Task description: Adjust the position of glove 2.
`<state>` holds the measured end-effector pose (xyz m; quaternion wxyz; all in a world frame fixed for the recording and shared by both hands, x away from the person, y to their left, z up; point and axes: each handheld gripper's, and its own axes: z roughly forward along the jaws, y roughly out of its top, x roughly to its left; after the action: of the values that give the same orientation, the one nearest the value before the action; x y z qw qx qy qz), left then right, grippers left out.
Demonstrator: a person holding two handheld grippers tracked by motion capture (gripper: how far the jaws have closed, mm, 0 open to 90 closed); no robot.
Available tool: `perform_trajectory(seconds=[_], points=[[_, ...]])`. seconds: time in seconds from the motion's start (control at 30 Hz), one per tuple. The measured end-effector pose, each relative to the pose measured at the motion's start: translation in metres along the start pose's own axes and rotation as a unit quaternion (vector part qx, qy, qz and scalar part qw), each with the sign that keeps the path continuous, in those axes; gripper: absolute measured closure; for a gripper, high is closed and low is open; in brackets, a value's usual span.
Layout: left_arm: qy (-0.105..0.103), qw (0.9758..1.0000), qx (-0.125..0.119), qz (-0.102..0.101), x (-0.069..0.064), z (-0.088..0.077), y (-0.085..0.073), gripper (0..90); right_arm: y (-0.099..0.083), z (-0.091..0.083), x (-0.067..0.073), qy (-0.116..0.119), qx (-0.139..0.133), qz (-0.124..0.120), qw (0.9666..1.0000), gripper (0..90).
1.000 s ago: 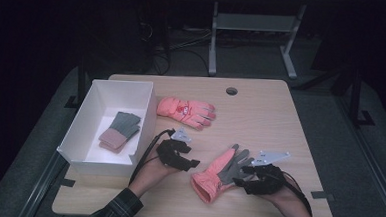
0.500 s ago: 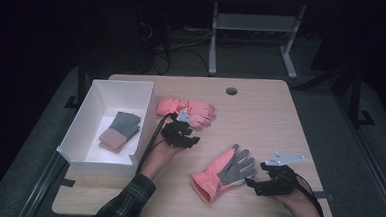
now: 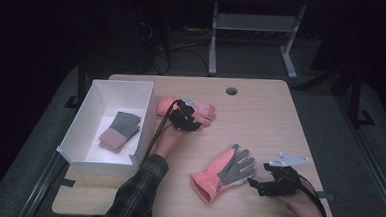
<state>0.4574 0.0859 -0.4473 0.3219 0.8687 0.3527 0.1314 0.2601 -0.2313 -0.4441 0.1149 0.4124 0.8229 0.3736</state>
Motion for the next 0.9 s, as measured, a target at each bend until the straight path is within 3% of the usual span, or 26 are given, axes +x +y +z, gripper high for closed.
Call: perform_trajectory(seconds=[0.13,0.17,0.23,0.3,0.4,0.47,0.67,0.9], points=[[-0.024,0.9995,0.01,-0.019,0.006,0.005,-0.002,67.4,0.001,-0.001,0.0,-0.001,-0.002,0.002,1.0,17.9],[-0.024,0.9995,0.01,-0.019,0.006,0.005,-0.002,72.1,0.001,0.0,0.0,-0.001,-0.001,0.001,1.0,17.9],[-0.045,0.9985,0.011,-0.03,0.009,0.007,-0.004,80.6,0.001,0.0,0.0,-0.001,-0.001,0.0,1.0,17.9],[-0.046,0.9982,0.015,-0.035,0.009,0.006,-0.004,87.4,0.001,0.0,0.001,-0.001,-0.001,0.002,1.0,18.0],[-0.045,0.998,0.013,-0.042,0.008,0.004,-0.003,88.8,0.001,-0.001,0.001,-0.002,-0.002,0.002,1.0,18.0],[-0.065,0.9969,0.004,-0.045,0.006,0.001,-0.001,88.9,0.001,-0.001,0.0,-0.001,-0.002,0.002,1.0,18.0],[-0.101,0.9945,-0.005,-0.026,-0.021,0.002,0.01,88.9,0.001,-0.001,-0.001,-0.004,-0.005,0.0,1.0,18.0],[-0.151,0.9884,-0.004,-0.018,-0.058,0.016,0.018,88.0,0.002,-0.003,-0.001,-0.006,-0.009,0.001,0.9999,18.0]])
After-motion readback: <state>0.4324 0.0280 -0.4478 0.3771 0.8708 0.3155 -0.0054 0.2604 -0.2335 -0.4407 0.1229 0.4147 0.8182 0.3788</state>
